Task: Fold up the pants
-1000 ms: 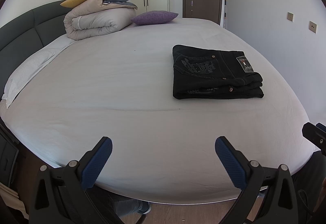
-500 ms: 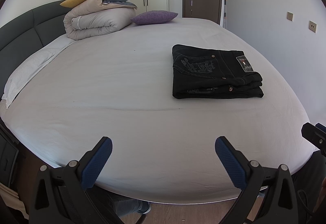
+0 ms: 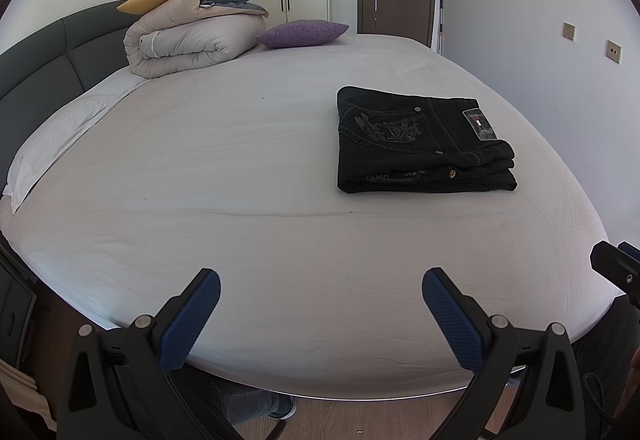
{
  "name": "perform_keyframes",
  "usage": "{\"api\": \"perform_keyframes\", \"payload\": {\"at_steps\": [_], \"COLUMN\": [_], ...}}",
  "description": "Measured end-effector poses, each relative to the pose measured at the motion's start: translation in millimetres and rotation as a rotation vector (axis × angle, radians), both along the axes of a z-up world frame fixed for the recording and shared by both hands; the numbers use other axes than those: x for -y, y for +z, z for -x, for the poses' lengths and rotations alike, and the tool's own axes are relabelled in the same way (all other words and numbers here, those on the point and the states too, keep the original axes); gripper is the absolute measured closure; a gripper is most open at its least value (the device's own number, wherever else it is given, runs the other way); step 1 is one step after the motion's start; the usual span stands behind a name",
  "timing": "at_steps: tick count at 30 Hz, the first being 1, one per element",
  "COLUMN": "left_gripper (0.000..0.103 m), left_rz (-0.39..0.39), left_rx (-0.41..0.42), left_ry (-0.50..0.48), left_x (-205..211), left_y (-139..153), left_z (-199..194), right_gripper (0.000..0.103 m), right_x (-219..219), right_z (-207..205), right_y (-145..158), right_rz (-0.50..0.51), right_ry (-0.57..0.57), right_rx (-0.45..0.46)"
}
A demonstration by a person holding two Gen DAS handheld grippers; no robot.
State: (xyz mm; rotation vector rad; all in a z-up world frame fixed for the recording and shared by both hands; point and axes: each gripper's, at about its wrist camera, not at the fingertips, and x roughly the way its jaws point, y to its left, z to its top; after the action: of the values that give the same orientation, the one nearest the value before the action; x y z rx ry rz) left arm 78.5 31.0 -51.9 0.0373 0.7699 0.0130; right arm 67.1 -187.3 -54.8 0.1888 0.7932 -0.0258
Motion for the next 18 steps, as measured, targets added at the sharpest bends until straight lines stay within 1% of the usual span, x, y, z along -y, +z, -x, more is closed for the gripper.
{"api": "perform_keyframes", "payload": {"at_steps": [18], "left_gripper": [0.000], "left_rz": [0.000], "left_rx": [-0.005], "left_ry": [0.006], "left_x": [-2.2], "left_y": [-3.4], "left_z": [0.1], "right_gripper": [0.000], "right_x": [-5.0], "right_z": [2.2], "right_y": [-6.1], "right_rz": [-0.006], "right_ry": [0.006], "right_rx": [-0.003]}}
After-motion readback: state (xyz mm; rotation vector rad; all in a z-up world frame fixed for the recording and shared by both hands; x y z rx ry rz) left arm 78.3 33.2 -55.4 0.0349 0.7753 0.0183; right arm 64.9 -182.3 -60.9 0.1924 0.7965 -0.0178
